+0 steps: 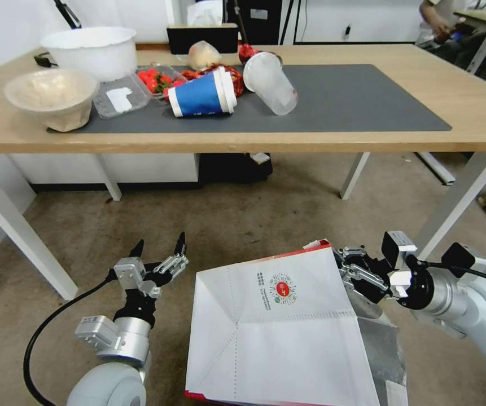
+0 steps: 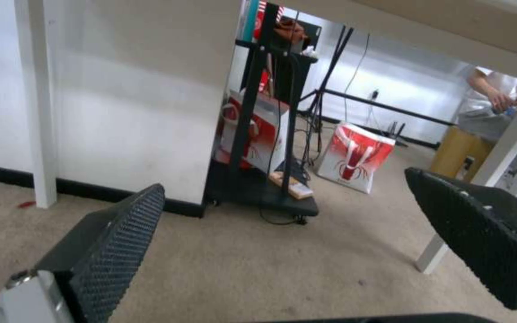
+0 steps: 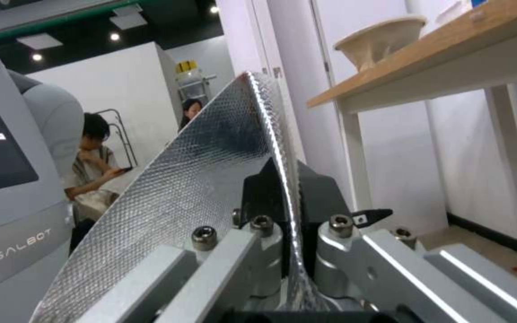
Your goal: Pick up the food delivery bag from the floor and place it on the table.
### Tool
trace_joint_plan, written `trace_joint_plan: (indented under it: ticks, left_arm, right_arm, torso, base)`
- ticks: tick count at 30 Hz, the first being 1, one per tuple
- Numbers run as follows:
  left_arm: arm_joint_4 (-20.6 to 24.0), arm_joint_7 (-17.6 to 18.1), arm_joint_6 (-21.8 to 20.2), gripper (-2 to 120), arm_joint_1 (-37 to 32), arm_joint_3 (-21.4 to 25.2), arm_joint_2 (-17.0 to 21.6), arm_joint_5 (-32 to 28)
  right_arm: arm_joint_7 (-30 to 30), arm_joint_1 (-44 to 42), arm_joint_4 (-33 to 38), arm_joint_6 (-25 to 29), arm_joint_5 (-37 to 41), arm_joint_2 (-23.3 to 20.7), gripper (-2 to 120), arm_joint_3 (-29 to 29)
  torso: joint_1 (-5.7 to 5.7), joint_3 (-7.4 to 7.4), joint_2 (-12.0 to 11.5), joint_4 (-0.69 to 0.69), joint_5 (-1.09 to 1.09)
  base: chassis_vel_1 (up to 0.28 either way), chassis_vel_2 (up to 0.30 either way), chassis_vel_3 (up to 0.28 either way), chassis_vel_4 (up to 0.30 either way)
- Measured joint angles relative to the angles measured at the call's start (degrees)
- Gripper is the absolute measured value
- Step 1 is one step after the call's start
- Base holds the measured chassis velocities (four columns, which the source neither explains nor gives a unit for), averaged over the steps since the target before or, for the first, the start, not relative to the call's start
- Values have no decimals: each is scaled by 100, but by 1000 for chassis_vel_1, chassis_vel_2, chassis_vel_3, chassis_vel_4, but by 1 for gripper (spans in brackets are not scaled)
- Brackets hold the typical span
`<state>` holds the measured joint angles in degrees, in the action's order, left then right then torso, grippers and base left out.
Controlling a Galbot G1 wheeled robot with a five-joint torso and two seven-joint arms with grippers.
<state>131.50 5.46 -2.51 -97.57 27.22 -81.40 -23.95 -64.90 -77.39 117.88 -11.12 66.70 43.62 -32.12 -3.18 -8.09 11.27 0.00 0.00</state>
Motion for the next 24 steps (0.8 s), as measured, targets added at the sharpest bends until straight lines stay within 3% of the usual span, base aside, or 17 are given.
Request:
trace_joint_plan:
  ticks: [24]
  left_arm:
    - [13,11,20,100,5,4,28,48]
  right_arm:
    - [1,-47,46,6,-52,11,0,-31]
  torso:
    - [-152,-417,569,0,0]
  base:
    - [0,0,0,0]
